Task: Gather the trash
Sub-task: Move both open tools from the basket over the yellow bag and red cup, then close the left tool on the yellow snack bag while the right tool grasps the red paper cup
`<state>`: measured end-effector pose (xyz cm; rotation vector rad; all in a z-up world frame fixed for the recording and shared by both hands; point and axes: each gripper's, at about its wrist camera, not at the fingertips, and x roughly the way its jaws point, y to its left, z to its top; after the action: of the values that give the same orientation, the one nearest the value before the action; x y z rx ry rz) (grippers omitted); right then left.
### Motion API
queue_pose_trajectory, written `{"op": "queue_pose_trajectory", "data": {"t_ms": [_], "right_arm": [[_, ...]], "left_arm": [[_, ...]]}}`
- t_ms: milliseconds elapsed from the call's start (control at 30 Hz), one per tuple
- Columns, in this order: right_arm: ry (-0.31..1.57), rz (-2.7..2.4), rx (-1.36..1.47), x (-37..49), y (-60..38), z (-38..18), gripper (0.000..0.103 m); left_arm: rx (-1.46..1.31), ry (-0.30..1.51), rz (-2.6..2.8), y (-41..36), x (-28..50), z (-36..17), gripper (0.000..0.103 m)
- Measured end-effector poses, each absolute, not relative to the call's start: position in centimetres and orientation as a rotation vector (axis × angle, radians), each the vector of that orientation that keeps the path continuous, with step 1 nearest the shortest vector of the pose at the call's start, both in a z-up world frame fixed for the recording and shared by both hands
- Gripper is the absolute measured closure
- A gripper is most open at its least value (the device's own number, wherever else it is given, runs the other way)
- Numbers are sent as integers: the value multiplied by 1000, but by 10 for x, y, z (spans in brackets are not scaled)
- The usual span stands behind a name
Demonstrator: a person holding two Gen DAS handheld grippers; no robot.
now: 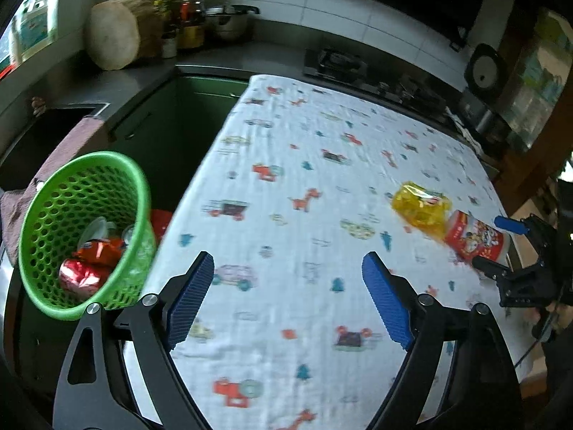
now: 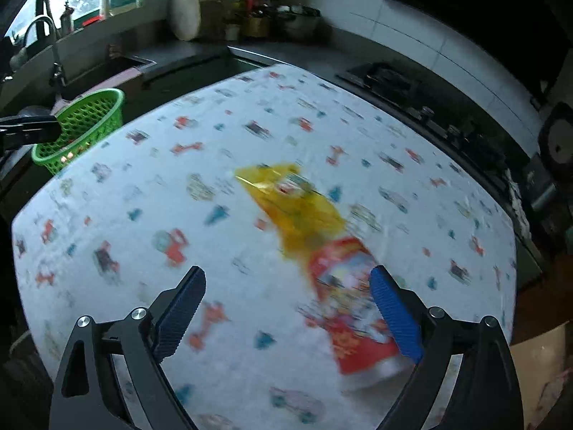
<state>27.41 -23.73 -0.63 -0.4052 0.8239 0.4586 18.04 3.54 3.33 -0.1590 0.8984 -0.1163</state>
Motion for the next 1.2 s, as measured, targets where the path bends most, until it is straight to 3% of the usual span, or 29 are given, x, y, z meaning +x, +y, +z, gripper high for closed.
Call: {"op": "queue_pose_trajectory", "data": {"t_ms": [733,967,1200], "right_arm": [[943,493,-533,317,-276,-47,13],[966,487,-532,323,-283,-54,27],[979,508,-479,323,-294,-53,30]], "left_arm": [[-262,1059,-183,-84,243,-4,16],[-345,1090,-196,-103,266,-15,16],[-406,1123,-203,-129,288,-22,16]]}}
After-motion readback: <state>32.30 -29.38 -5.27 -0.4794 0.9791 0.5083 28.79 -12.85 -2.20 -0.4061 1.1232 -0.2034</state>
